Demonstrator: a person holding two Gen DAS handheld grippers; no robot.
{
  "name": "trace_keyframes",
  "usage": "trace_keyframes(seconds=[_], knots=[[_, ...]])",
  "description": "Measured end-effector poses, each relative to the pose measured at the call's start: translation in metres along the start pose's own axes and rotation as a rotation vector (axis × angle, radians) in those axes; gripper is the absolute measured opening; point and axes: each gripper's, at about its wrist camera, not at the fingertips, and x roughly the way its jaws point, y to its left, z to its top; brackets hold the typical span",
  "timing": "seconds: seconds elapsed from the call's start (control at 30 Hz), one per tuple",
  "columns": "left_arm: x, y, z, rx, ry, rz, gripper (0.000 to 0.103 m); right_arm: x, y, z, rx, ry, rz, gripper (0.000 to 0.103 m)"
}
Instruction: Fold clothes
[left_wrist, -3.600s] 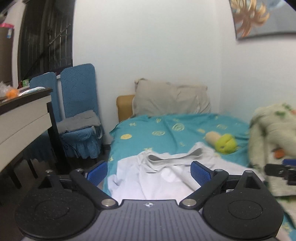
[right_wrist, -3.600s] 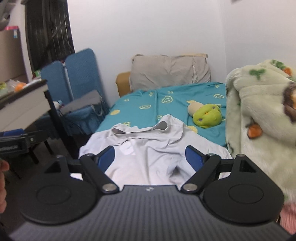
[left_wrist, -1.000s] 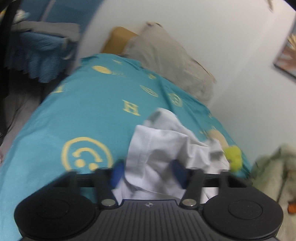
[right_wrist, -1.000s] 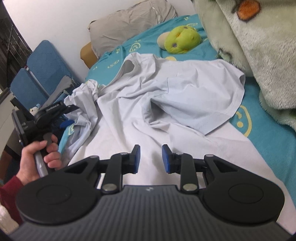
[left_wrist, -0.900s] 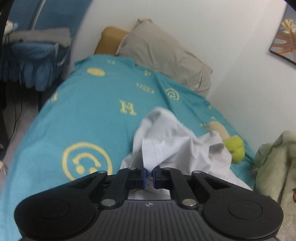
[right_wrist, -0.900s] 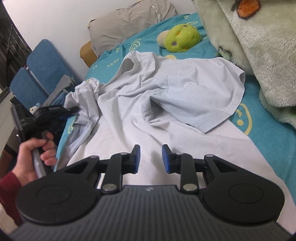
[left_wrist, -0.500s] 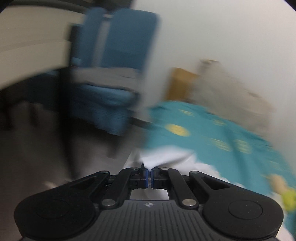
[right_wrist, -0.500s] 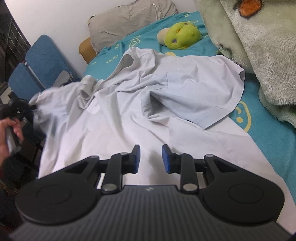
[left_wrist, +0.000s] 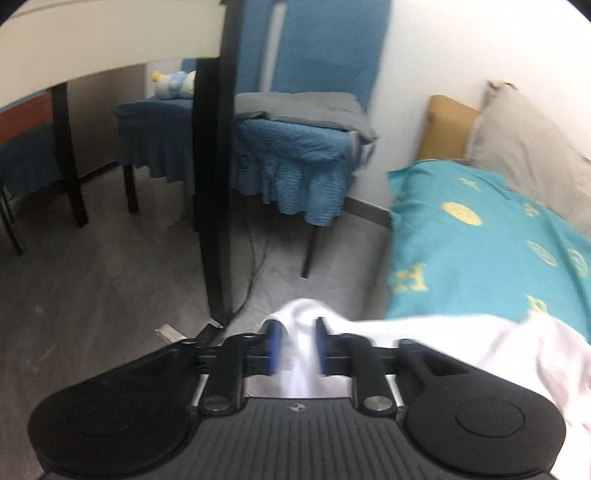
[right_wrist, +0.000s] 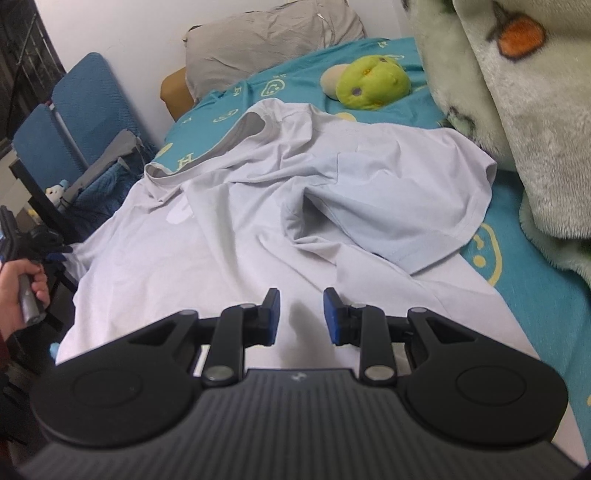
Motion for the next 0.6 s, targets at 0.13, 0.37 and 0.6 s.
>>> trace_keyframes(seconds=[0.13,0.37,0.6], knots=[[-0.064,0.0,-0.037,0.038,0.044,-0.092,0.064,-0.008,0.002,0.003,-0.007,-0.024,0.007,0.03],[-0.188,0.03,-0.133,0.048,0.345,-0.241,0.069,-0.039,0.0,0.009,0.007,-0.088,0.022,0.03],[-0.261,0.052,-0.206,0.23,0.538,-0.106,0.069,-0.084,-0.003,0.008,0.038,-0.142,0.054,0.03]])
